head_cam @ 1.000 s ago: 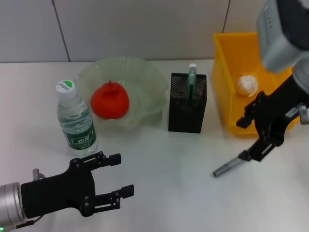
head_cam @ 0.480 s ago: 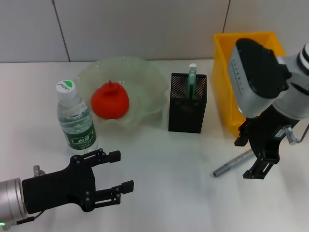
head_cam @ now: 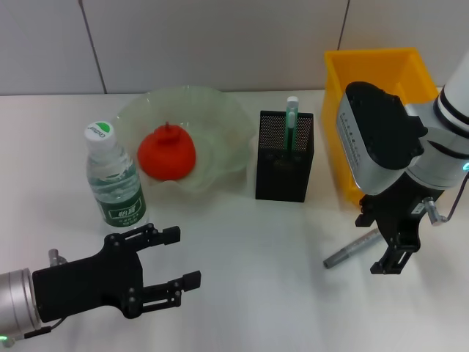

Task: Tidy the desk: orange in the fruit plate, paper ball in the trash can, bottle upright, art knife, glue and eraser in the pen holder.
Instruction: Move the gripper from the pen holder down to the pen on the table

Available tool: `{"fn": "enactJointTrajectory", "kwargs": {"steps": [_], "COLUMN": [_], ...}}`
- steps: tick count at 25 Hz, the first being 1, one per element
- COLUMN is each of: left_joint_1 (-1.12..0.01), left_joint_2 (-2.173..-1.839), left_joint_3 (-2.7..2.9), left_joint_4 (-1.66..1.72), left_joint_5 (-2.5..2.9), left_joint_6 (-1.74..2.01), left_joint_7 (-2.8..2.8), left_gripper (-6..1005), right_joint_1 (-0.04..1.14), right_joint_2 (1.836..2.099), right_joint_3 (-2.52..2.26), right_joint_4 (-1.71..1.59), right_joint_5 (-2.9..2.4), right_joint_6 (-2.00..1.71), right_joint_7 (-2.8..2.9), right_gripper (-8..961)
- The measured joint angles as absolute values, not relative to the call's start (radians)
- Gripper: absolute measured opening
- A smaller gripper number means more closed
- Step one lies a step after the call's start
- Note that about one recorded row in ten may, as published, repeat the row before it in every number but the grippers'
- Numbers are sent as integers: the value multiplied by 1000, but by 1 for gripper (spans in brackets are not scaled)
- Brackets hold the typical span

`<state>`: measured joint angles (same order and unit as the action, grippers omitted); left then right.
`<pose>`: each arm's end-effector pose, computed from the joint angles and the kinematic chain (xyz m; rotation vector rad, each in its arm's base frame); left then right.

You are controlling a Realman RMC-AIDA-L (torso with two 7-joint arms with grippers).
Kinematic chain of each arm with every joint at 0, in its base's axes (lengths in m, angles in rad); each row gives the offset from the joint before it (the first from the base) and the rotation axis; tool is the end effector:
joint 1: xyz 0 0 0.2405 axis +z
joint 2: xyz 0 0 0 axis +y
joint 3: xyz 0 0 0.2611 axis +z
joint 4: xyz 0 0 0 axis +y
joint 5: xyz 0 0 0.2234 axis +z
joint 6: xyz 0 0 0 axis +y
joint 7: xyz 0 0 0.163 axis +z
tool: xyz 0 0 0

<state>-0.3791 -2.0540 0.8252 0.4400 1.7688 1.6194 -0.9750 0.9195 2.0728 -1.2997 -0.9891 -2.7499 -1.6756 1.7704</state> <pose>-0.2970 0.2846 -0.0438 -2.6903 -0.4241 -0.8833 0.1730 0.3974 -0.0310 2.9671 0.1132 0.9850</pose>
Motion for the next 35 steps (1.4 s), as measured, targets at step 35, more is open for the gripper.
{"fn": "enactJointTrajectory", "kwargs": {"steps": [35], "left_joint_1": [-371], "left_joint_2": [-2062], "left_joint_3": [782], "left_joint_4": [440], "left_joint_5": [1758], "left_joint_6": [1601], "left_joint_7": [-980], "left_gripper": [799], "right_joint_1": [960], "right_joint_2": [2079], "right_joint_3": [-1387], "right_joint_4": [-842], "right_joint_5": [-2828], "right_joint_6": [-1509], "right_joint_7": [1637], "right_gripper": [766]}}
